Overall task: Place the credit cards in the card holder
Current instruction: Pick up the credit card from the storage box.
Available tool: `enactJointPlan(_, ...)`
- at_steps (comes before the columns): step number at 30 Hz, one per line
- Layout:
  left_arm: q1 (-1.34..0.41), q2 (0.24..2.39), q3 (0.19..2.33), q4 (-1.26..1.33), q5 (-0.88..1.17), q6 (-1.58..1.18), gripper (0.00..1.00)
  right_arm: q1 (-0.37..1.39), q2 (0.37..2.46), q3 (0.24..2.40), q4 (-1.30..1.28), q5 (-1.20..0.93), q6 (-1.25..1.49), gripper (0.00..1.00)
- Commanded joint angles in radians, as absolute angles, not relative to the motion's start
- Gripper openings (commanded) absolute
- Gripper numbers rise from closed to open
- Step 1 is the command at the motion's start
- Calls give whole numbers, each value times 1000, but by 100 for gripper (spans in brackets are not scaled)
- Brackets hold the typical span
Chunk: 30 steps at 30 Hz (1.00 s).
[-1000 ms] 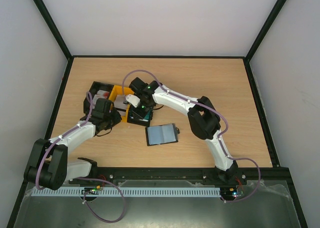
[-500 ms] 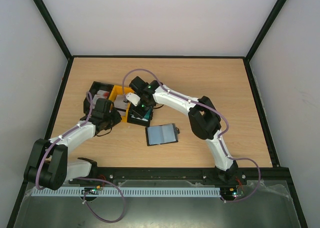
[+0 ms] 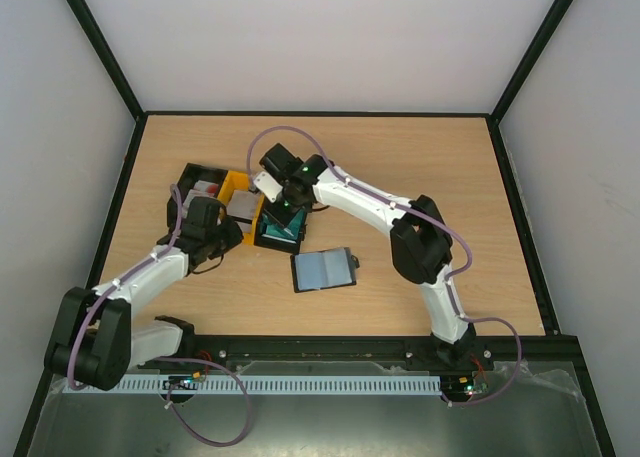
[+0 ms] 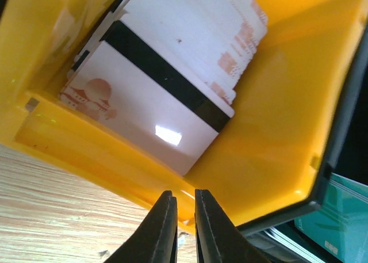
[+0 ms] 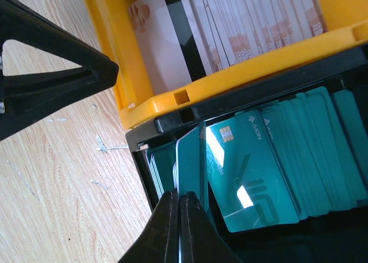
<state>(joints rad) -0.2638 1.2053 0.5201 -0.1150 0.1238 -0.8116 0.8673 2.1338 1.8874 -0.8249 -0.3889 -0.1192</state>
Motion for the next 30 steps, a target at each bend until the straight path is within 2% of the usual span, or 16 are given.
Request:
enactJointPlan(1, -270, 1159, 498, -80, 153, -798, 14, 865, 2074, 1884, -798, -343, -84, 2)
enactJointPlan(11, -281, 1126, 489, -56, 184, -801, 21, 864, 2073, 1884, -794, -232, 30, 2)
enactJointPlan(15, -295, 1113, 479, -15, 210, -812, 31, 859, 2044, 1850, -724, -192, 167, 2)
enactJointPlan(19, -314, 1102, 477, 26, 236, -819, 50, 848, 2022, 1814, -645, -149, 303, 2)
enactJointPlan(21, -322, 1101, 482, 32, 241, -818, 56, 838, 2019, 1800, -633, -112, 363, 2)
enactJointPlan(23, -333, 1101, 487, 32, 242, -816, 61, 824, 2013, 1793, -632, -95, 410, 2)
enactJointPlan(30, -344, 1102, 491, 64, 279, -828, 67, 786, 1898, 1669, -510, -143, 505, 2)
